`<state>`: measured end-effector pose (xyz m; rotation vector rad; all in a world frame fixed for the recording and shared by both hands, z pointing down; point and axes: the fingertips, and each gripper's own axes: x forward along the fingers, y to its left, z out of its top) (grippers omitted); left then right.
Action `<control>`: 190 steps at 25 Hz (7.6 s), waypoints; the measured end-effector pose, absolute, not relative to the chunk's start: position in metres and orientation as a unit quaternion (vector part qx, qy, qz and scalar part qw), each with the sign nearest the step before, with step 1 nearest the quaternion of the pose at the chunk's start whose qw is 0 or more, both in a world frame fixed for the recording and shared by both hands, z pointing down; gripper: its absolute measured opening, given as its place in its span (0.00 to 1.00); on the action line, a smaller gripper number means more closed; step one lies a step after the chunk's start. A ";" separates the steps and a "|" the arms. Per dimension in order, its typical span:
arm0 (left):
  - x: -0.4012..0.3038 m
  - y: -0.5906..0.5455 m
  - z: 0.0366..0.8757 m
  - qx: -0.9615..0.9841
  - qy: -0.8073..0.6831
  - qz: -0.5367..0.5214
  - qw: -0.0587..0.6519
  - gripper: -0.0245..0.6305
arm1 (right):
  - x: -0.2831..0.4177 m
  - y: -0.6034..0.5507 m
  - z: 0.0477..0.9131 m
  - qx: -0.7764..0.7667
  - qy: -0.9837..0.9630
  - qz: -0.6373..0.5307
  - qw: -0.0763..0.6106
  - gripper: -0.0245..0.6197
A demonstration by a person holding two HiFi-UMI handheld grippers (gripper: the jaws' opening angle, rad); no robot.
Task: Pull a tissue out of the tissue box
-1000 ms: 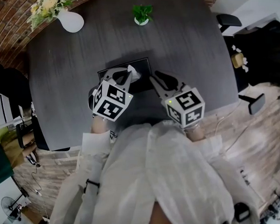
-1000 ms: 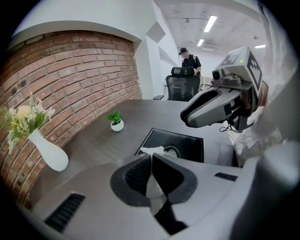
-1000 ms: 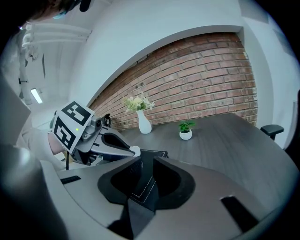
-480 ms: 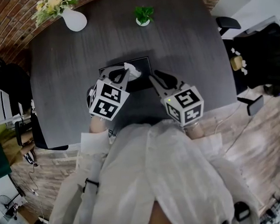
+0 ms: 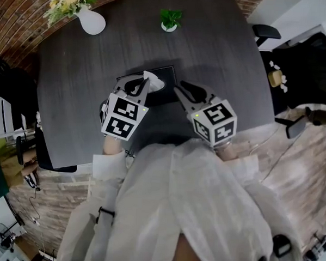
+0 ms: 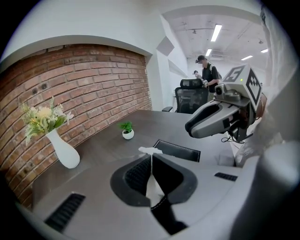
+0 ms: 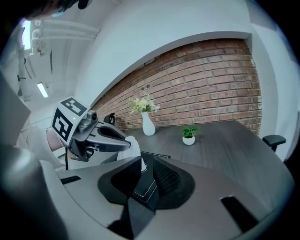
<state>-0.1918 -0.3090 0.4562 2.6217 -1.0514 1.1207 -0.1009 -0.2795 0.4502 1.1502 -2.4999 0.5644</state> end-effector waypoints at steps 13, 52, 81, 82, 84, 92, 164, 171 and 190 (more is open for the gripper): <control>-0.201 -0.308 0.439 0.856 -0.377 0.352 0.050 0.05 | -0.104 -0.273 0.444 0.387 -0.886 0.193 0.166 0.15; -0.216 -0.307 0.385 0.853 -0.436 0.283 0.044 0.05 | -0.106 -0.272 0.430 0.368 -0.900 0.174 0.153 0.15; -0.242 -0.302 0.338 0.851 -0.498 0.166 0.033 0.05 | -0.123 -0.259 0.425 0.344 -0.911 0.171 0.151 0.15; -0.243 -0.302 0.336 0.850 -0.500 0.162 0.030 0.05 | -0.122 -0.259 0.425 0.344 -0.911 0.171 0.151 0.15; -0.244 -0.302 0.333 0.850 -0.504 0.152 0.027 0.05 | -0.121 -0.259 0.424 0.346 -0.910 0.172 0.149 0.15; -0.245 -0.296 0.318 0.851 -0.514 0.108 0.020 0.05 | -0.122 -0.260 0.422 0.347 -0.910 0.166 0.152 0.15; -0.263 -0.241 0.317 0.826 -0.544 -0.088 0.118 0.05 | -0.153 -0.251 0.320 0.266 -0.956 0.117 0.037 0.04; -0.262 -0.242 0.318 0.826 -0.543 -0.088 0.122 0.05 | -0.152 -0.252 0.323 0.265 -0.956 0.117 0.042 0.04; -0.260 -0.244 0.322 0.825 -0.542 -0.089 0.131 0.05 | -0.154 -0.252 0.327 0.258 -0.957 0.120 0.048 0.04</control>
